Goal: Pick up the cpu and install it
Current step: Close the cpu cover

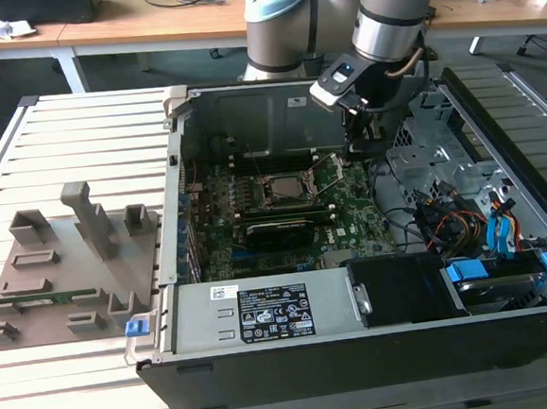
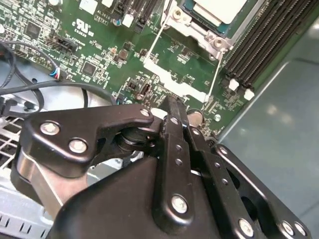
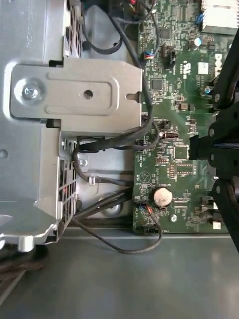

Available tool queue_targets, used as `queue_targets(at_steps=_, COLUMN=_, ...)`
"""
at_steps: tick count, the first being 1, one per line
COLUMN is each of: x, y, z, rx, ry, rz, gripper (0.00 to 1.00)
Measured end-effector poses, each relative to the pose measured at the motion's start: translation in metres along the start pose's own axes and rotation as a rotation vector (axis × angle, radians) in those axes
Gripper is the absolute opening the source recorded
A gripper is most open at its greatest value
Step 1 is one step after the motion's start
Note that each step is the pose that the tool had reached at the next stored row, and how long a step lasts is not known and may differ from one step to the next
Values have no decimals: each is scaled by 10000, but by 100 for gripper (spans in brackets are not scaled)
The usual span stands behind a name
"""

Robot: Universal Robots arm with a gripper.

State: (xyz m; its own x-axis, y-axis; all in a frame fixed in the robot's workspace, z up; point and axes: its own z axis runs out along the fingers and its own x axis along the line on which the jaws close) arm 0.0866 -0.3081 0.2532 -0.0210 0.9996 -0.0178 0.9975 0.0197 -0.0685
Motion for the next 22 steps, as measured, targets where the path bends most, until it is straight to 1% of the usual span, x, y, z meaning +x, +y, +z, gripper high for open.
queue_targets(at_steps=1, x=0, y=8, z=49, rx=1, ry=-2, rz=-1, gripper=11)
queue_targets(at_steps=3, x=2, y=12, z=100, rx=1, ry=-1, rz=-6, gripper=11)
queue_targets(at_steps=4, x=3, y=-6, z=126, rx=0, ry=-4, rz=-16, gripper=11)
queue_targets(at_steps=6, x=4, y=-50, z=130, rx=-12, ry=-2, rz=-17, gripper=11)
queue_targets(at_steps=7, x=4, y=-91, z=133, rx=-30, ry=-2, rz=-15, gripper=11)
queue_targets(at_steps=8, x=5, y=-151, z=137, rx=-57, ry=-3, rz=-15, gripper=11)
queue_targets(at_steps=10, x=7, y=-232, z=142, rx=-85, ry=-4, rz=-14, gripper=11)
queue_targets(at_steps=12, x=8, y=-268, z=146, rx=-87, ry=-4, rz=-13, gripper=11)
queue_targets(at_steps=14, x=8, y=-286, z=148, rx=-88, ry=-3, rz=-13, gripper=11)
queue_targets(at_steps=20, x=9, y=-297, z=151, rx=-88, ry=-2, rz=-11, gripper=11)
queue_targets(at_steps=21, x=10, y=-332, z=154, rx=-88, ry=-4, rz=-13, gripper=11)
queue_targets(at_steps=22, x=10, y=-353, z=156, rx=-88, ry=-3, rz=-13, gripper=11)
